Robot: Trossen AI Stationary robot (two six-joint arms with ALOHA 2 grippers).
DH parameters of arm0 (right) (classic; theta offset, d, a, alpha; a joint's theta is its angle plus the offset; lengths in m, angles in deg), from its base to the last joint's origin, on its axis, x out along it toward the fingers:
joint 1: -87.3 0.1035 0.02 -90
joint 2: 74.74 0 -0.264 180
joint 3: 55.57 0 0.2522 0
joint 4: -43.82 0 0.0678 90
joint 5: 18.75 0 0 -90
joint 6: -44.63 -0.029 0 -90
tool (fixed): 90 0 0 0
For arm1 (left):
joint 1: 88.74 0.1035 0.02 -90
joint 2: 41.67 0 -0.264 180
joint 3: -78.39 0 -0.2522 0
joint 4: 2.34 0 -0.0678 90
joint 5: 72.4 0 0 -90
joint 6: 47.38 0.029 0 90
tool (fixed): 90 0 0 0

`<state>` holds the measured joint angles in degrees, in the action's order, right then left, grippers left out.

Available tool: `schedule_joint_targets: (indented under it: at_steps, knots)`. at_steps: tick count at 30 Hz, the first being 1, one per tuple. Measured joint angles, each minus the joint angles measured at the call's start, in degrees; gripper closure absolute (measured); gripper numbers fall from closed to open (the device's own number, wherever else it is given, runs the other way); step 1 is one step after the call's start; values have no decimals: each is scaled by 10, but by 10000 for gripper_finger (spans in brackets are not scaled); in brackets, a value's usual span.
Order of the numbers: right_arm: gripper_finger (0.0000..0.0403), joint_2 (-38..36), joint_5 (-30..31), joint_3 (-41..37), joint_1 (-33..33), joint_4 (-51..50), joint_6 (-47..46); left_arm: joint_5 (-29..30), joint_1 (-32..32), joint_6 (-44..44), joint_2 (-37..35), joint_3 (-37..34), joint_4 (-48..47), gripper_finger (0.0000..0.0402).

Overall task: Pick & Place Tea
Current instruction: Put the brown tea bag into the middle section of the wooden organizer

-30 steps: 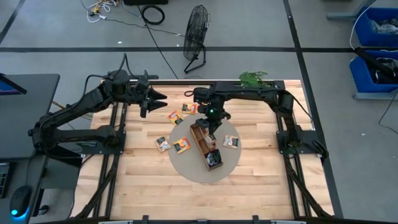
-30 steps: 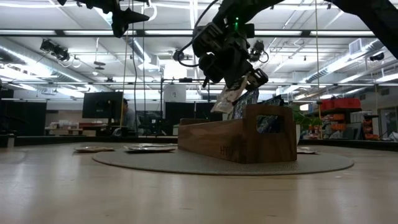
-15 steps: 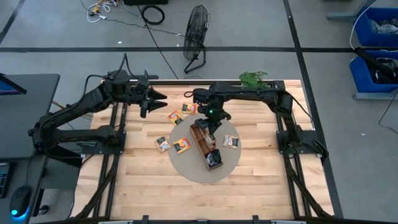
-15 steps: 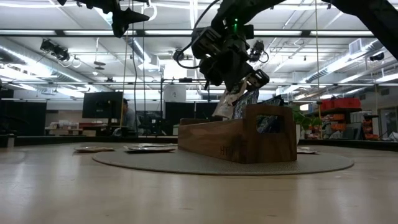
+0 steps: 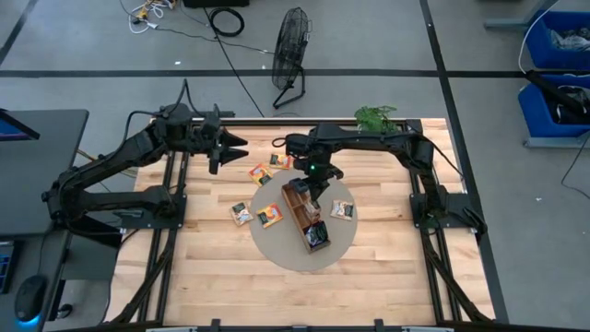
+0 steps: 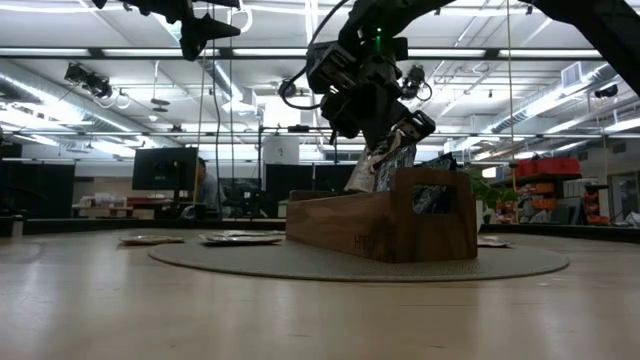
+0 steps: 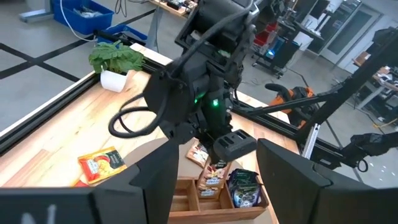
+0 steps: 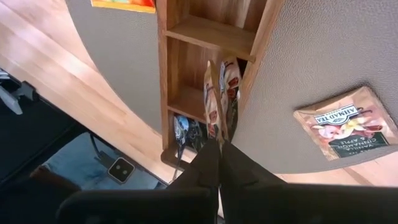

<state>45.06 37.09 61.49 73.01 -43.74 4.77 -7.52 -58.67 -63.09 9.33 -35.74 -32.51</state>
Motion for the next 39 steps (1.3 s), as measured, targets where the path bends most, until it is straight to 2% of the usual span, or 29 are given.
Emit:
schedule_joint_targets:
  at_steps: [9,16,30,34,39]
  knots:
    - [403,2,11,-1,5,5,-1,0,0,3,0,0,0,181]
    - [403,2,6,-43,8,9,-2,0,0,5,0,0,0,181]
    - [400,2,11,-44,9,48,-11,0,0,5,0,0,0,181]
    - [375,2,12,-44,9,47,7,0,0,5,0,0,0,181]
    - [316,2,22,-44,9,40,11,0,0,5,0,0,0,181]
